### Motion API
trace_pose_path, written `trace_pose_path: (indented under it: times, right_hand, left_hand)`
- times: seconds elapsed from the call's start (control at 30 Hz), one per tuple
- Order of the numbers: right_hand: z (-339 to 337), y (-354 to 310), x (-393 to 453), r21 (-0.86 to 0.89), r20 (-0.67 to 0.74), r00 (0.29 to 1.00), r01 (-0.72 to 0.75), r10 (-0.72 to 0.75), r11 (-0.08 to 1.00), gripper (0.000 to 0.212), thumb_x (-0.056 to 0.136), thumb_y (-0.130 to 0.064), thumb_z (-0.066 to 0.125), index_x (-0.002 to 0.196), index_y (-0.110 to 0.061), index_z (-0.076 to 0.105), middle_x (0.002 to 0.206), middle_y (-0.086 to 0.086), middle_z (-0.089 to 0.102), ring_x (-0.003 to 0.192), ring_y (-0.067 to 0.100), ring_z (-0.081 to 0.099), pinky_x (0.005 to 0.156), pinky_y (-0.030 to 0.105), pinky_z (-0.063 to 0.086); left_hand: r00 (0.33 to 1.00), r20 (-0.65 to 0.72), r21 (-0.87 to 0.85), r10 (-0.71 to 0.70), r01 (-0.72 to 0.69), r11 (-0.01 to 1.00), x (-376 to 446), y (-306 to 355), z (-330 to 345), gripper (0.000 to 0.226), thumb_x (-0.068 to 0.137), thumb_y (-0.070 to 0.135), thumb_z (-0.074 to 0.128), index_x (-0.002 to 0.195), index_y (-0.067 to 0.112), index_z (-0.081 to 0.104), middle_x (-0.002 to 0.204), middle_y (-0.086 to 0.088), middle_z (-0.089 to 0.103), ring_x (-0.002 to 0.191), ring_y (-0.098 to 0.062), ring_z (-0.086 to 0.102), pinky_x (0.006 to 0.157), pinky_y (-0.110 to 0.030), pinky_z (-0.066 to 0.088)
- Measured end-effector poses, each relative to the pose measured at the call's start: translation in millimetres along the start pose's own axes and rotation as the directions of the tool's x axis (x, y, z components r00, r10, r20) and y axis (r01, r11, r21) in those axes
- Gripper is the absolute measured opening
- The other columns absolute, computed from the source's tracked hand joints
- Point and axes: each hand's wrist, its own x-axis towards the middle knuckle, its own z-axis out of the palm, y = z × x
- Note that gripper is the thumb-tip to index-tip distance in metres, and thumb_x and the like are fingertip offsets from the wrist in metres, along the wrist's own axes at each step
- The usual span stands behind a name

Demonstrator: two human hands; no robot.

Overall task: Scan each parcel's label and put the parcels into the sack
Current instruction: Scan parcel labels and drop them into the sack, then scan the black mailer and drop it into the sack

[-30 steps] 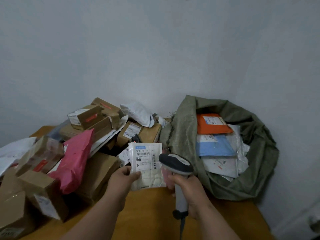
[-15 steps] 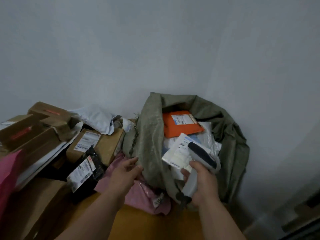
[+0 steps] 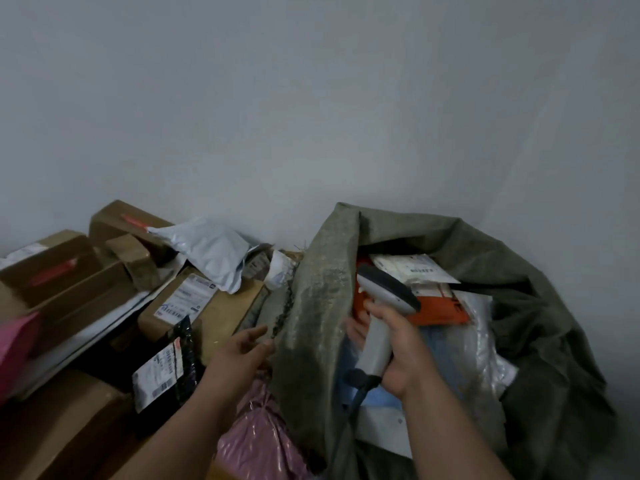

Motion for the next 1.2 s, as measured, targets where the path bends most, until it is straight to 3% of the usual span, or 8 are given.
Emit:
trace_pose_path:
  times: [0.17,0.27,0.4,0.63,0.77,0.87,1.0,1.2]
  right_hand:
    - [23.4,16.9,4.9,-0.102,0.02,0.996,0.092,-0.09,0.991,0.02,0.091,-0.006,0.068,0.111,-0.004,0.068,0.101,0.019,0.071,0.077,0.03,0.076,0.061,0.034,0.061]
    - [46.6,26.3,2.6,-0.345,0.03,0.964,0.258,-0.264,0.902,0.011,0.089,-0.007,0.072,0.097,-0.015,0.072,0.076,0.002,0.075,0.07,0.02,0.073,0.06,0.031,0.059]
    - [82.4,46.6,0.6,-0.541,0.046,0.922,0.347,-0.385,0.766,0.01,0.084,-0.011,0.077,0.077,-0.017,0.073,0.06,-0.002,0.07,0.057,0.011,0.068,0.06,0.031,0.059]
    - [130.3,123.3,12.0,-0.588,0.014,0.991,0.117,-0.135,0.8,0.008,0.085,-0.012,0.076,0.082,-0.004,0.075,0.067,0.012,0.071,0.062,0.021,0.069,0.058,0.03,0.056]
    - [138.6,176.1,19.5,-0.61,-0.046,0.999,-0.006,-0.028,0.792,0.01,0.083,-0.007,0.074,0.092,-0.001,0.074,0.071,0.013,0.071,0.066,0.024,0.068,0.065,0.035,0.056]
    - [142.1,210.3,21.7,-0.696,-0.064,0.997,-0.073,0.039,0.714,0.017,0.078,-0.016,0.08,0.092,-0.009,0.074,0.077,0.009,0.072,0.073,0.023,0.068,0.066,0.034,0.054]
    - [154.4,237.4,25.7,-0.81,-0.08,0.99,-0.134,0.119,0.57,0.05,0.056,-0.038,0.076,0.102,-0.019,0.072,0.098,0.003,0.072,0.092,0.021,0.068,0.076,0.033,0.052]
    - [165.3,250.7,28.3,-0.81,-0.09,0.99,-0.137,0.109,0.57,0.033,0.061,-0.031,0.081,0.09,-0.02,0.07,0.087,0.003,0.07,0.08,0.02,0.066,0.063,0.029,0.047]
  left_hand:
    - [0.997,-0.079,-0.05,0.01,-0.014,0.999,9.2,-2.8,-13.3,0.029,0.096,0.016,0.064,0.125,0.015,0.063,0.107,-0.009,0.07,0.084,-0.017,0.065,0.065,-0.022,0.051]
    - [0.99,-0.138,-0.116,-0.007,-0.009,0.993,16.8,-4.7,-30.7,0.023,0.096,0.014,0.065,0.119,0.015,0.066,0.104,-0.011,0.072,0.088,-0.022,0.072,0.08,-0.035,0.059]
    - [0.986,-0.166,-0.155,-0.003,-0.023,0.988,30.7,-5.6,-58.6,0.022,0.096,0.011,0.063,0.116,0.02,0.063,0.102,-0.01,0.069,0.064,-0.007,0.071,0.05,-0.019,0.052]
    - [0.977,-0.212,-0.026,0.0,-0.006,1.0,61.2,-23.8,-128.2,0.025,0.095,0.022,0.065,0.121,0.023,0.065,0.112,-0.003,0.069,0.094,-0.016,0.064,0.076,-0.033,0.053]
    - [0.972,-0.233,0.117,-0.03,0.058,0.991,74.4,-43.8,-163.1,0.028,0.095,0.027,0.065,0.123,0.024,0.063,0.1,0.006,0.067,0.086,-0.01,0.063,0.062,-0.027,0.047]
    - [0.974,-0.215,0.175,-0.068,0.106,0.979,83.6,-53.3,-179.7,0.04,0.095,0.026,0.064,0.134,0.023,0.057,0.115,-0.001,0.063,0.086,-0.01,0.06,0.056,-0.024,0.044]
    - [0.979,-0.162,0.137,-0.126,0.149,0.979,86.6,-58.6,-193.8,0.047,0.098,0.027,0.059,0.143,0.024,0.049,0.128,-0.006,0.057,0.1,-0.02,0.06,0.06,-0.026,0.046]
    - [0.985,-0.123,0.074,-0.124,0.134,0.988,82.7,-52.5,-207.4,0.043,0.1,0.021,0.055,0.142,0.024,0.049,0.112,0.001,0.062,0.09,-0.011,0.061,0.059,-0.025,0.047]
